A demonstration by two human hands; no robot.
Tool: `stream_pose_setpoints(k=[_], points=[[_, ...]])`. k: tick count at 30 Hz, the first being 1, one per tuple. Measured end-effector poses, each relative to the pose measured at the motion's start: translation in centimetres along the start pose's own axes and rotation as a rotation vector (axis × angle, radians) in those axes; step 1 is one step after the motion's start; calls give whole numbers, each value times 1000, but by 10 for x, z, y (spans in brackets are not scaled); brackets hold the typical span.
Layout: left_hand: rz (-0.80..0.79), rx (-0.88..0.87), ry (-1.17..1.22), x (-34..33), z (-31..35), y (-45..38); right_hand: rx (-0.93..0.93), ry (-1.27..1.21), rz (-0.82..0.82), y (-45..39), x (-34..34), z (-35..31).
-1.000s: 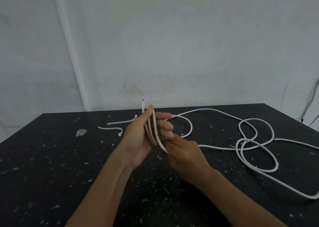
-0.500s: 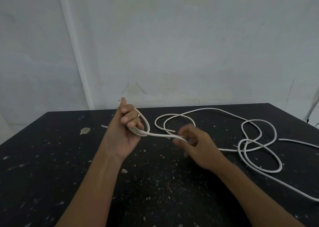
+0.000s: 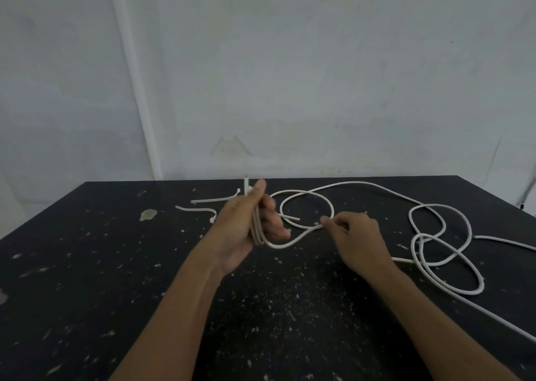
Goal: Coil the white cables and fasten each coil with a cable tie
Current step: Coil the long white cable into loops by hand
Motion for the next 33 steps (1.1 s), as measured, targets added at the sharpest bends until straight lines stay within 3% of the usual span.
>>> stream_pose_setpoints(k=[2,4,9,11,13,15,19,24,29,33], points=[[-83,43,-74,-12,-6,2,-51,-80,95,5,1,-5],[-137,73,-128,-23,-13,5,-98,-338,61,11,-1,-11],[-148,77,-207,-29,-26,4,-218,-1037,-418,22,-14,-32],[-118,100,-195,-25,-29,2,-132,-942,-378,23,-11,-32],[-97,112,-198,-22,-31,0,-63,-727,-207,23,-6,-28],[-84,125,-210,-19,-35,-1,-58,-719,-126,21,-6,-23],[-78,129,-227,-17,-42,-2,-4,-872,-221,21,-10,-31],[2,109,-166,-11,-41,-6,279,-557,-233,32,-20,-39],[56,89,52,-15,-35,-8,276,-657,-145,39,-21,-40],[74,66,107,-13,-30,-9,430,-353,54,38,-20,-36]])
Point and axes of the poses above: each hand's wrist, its own y-axis away from the middle knuckle, its own x-axis out of the back of the hand, z = x × y, the point moved 4 cm from there along -y, towards the middle knuckle, and after that the axes turned 10 degrees about -x, right-handed, at the moved point
